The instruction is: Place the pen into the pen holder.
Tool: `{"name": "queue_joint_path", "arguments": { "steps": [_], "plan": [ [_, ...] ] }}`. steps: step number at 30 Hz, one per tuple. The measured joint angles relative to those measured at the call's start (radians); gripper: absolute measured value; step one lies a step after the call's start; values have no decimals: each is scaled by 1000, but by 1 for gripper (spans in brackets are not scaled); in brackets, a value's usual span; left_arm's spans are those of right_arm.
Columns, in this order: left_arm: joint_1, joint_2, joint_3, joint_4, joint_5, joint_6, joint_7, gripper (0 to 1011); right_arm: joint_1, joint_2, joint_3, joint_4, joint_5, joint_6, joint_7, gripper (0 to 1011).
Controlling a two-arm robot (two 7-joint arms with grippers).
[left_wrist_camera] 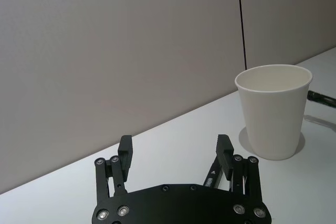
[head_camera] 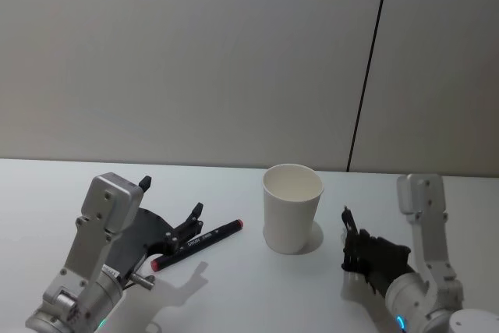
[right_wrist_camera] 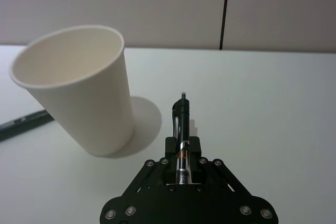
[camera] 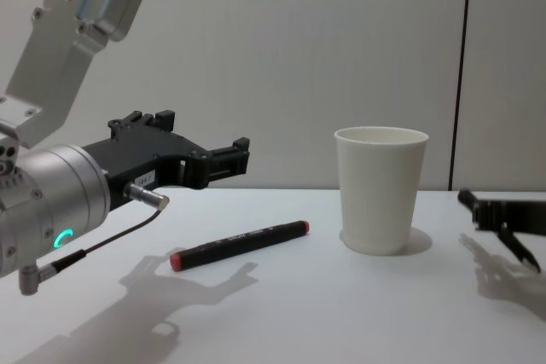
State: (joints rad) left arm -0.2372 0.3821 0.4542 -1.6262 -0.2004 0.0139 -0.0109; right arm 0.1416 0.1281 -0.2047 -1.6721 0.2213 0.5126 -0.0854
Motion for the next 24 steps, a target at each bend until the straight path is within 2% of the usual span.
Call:
{"name": "queue_joint_path", "arguments": {
  "steps": [1, 3, 10, 13, 17, 24],
  "plan": [
    [0, 0, 0, 0, 0, 0, 0, 1003, 0, 0, 0, 0, 0, 0, 0, 145],
    [0, 0, 0, 0, 0, 0, 0, 1003, 1, 4, 10, 0, 7, -40, 19, 145],
    [0, 0, 0, 0, 0, 0, 0, 1003, 3, 10, 33, 0, 21, -124, 58, 145],
    [0, 0, 0, 0, 0, 0, 0, 1003, 6, 13, 47, 2, 32, -183, 84, 145],
    [0, 0, 0, 0, 0, 0, 0, 1003, 11, 15, 60, 5, 41, -225, 108, 145],
    [0, 0, 0, 0, 0, 0, 0, 1003, 35, 24, 85, 24, 76, -335, 179, 145]
  ]
}}
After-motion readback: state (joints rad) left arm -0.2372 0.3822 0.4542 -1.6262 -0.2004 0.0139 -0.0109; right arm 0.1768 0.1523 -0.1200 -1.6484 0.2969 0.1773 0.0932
